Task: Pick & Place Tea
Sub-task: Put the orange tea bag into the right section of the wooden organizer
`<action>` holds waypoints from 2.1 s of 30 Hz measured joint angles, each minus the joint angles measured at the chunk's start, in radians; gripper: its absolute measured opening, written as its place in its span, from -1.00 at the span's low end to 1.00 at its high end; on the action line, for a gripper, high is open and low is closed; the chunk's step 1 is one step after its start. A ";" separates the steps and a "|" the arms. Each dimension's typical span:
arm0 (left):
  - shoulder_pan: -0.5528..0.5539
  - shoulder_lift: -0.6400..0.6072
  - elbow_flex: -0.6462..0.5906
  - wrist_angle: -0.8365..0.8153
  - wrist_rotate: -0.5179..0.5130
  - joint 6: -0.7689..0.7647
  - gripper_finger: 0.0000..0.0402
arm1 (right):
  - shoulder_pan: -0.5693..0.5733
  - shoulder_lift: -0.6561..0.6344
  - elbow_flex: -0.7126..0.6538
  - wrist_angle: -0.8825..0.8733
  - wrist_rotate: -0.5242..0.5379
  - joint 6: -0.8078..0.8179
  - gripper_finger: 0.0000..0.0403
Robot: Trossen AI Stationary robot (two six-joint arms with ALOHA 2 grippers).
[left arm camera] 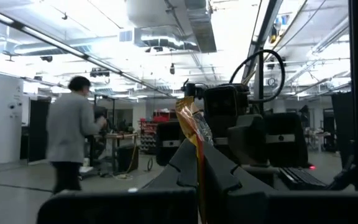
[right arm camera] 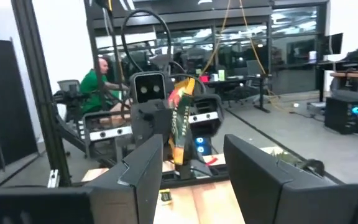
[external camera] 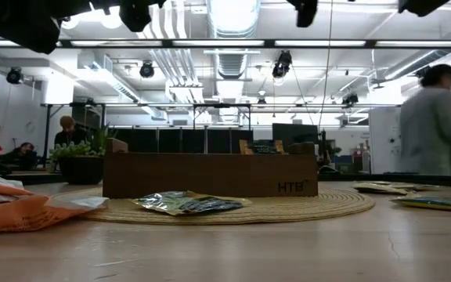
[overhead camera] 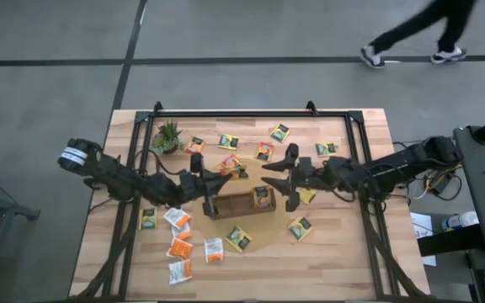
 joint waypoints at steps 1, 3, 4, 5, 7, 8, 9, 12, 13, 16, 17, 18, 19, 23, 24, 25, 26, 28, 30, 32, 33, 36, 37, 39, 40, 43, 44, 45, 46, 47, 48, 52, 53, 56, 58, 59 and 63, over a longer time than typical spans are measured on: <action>0.003 0.000 0.000 0.009 0.003 0.003 -1.00 | -0.007 0.015 0.009 0.006 -0.003 -0.003 -0.16; 0.006 0.000 0.000 0.027 0.005 0.012 -1.00 | -0.021 0.043 0.022 0.016 -0.005 -0.025 -0.16; 0.007 0.000 0.000 0.033 0.006 0.019 -1.00 | -0.027 0.055 0.027 0.026 -0.006 -0.036 -0.16; 0.010 0.000 0.000 0.035 0.010 0.023 -1.00 | -0.034 0.068 0.030 0.038 -0.007 -0.040 -0.16; 0.017 0.000 0.000 0.041 0.030 0.023 -1.00 | -0.047 0.093 0.040 0.072 -0.017 -0.041 -0.16; 0.020 0.000 0.000 0.045 0.041 0.023 -1.00 | -0.055 0.106 0.043 0.091 -0.038 -0.043 -0.16; 0.025 0.000 0.000 0.051 0.053 0.023 -1.00 | -0.063 0.117 0.045 0.115 -0.068 -0.044 -0.16; 0.041 0.000 0.001 0.050 0.062 0.023 -1.00 | -0.080 0.148 0.049 0.188 -0.144 -0.041 -0.16; 0.047 0.000 0.001 0.050 0.063 0.023 -1.00 | -0.085 0.155 0.051 0.196 -0.153 -0.041 -0.16; 0.068 0.000 0.001 0.050 0.095 0.021 -1.00 | -0.101 0.179 0.065 0.201 -0.156 -0.039 -0.16; 0.076 0.000 0.001 0.050 0.110 0.017 -1.00 | -0.107 0.186 0.071 0.200 -0.157 -0.035 -0.16; 0.084 0.000 0.001 0.051 0.121 0.013 -1.00 | -0.113 0.192 0.078 0.200 -0.164 -0.035 -0.16; 0.091 0.000 0.001 0.050 0.130 0.007 -1.00 | -0.120 0.197 0.084 0.201 -0.182 -0.034 -0.16; 0.116 0.000 0.001 0.046 0.140 -0.005 -1.00 | -0.137 0.221 0.114 0.203 -0.261 -0.032 -0.16; 0.122 0.000 0.001 0.045 0.143 -0.005 -1.00 | -0.138 0.230 0.123 0.203 -0.263 -0.032 -0.16; 0.125 0.000 0.001 0.042 0.151 -0.006 -1.00 | -0.138 0.237 0.129 0.204 -0.263 -0.032 -0.16; 0.129 0.000 0.001 0.041 0.162 -0.006 -1.00 | -0.140 0.241 0.133 0.202 -0.263 -0.036 -0.16; 0.134 0.000 0.001 0.041 0.173 -0.008 -1.00 | -0.140 0.256 0.149 0.208 -0.263 -0.042 -0.17; 0.138 0.000 0.001 0.041 0.187 -0.011 -1.00 | -0.142 0.263 0.155 0.207 -0.265 -0.044 -0.19; 0.141 0.000 0.001 0.040 0.192 -0.012 -1.00 | -0.142 0.272 0.165 0.209 -0.266 -0.060 -0.25; 0.143 0.000 0.001 0.040 0.192 -0.012 -1.00 | -0.142 0.273 0.165 0.207 -0.266 -0.073 -0.30; 0.146 0.000 0.001 0.039 0.194 -0.012 -1.00 | -0.142 0.283 0.169 0.211 -0.265 -0.092 -0.50; 0.147 0.000 0.001 0.036 0.194 -0.014 -1.00 | -0.142 0.284 0.170 0.209 -0.264 -0.092 -0.60; 0.147 0.000 0.001 0.035 0.196 -0.015 -1.00 | -0.143 0.285 0.170 0.209 -0.262 -0.100 -0.81; 0.147 0.000 0.001 0.035 0.195 -0.017 -1.00 | -0.143 0.285 0.168 0.210 -0.261 -0.112 -0.88; 0.147 0.000 0.001 0.033 0.195 -0.028 -1.00 | -0.143 0.283 0.163 0.211 -0.261 -0.122 -0.91; 0.147 0.000 0.001 0.033 0.196 -0.028 -1.00 | -0.143 0.281 0.163 0.210 -0.261 -0.122 -0.92; 0.148 0.000 0.001 0.033 0.196 -0.028 -1.00 | -0.143 0.281 0.163 0.209 -0.261 -0.122 -0.92; 0.150 0.000 0.001 0.031 0.195 -0.027 -1.00 | -0.143 0.281 0.162 0.209 -0.261 -0.122 -0.92; 0.153 0.000 0.001 0.030 0.196 -0.027 -1.00 | -0.143 0.281 0.162 0.209 -0.261 -0.122 -0.93; 0.157 0.000 0.002 0.027 0.196 -0.027 -1.00 | -0.143 0.280 0.161 0.209 -0.260 -0.122 -0.93; 0.168 -0.001 0.008 0.008 0.185 -0.028 -1.00 | -0.143 0.279 0.160 0.209 -0.256 -0.122 -0.93; 0.169 -0.001 0.008 0.006 0.183 -0.027 -1.00 | -0.143 0.279 0.160 0.208 -0.256 -0.122 -0.93; 0.171 -0.001 0.008 -0.001 0.182 -0.026 -0.96 | -0.143 0.279 0.160 0.207 -0.255 -0.120 -0.93; 0.171 -0.002 0.008 -0.003 0.180 -0.025 -0.88 | -0.143 0.279 0.160 0.207 -0.256 -0.121 -0.94; 0.171 -0.002 0.008 -0.003 0.180 -0.025 -0.82 | -0.142 0.279 0.160 0.207 -0.256 -0.121 -0.94; 0.172 -0.002 0.008 -0.004 0.176 -0.023 -0.56 | -0.141 0.276 0.160 0.201 -0.258 -0.122 -0.94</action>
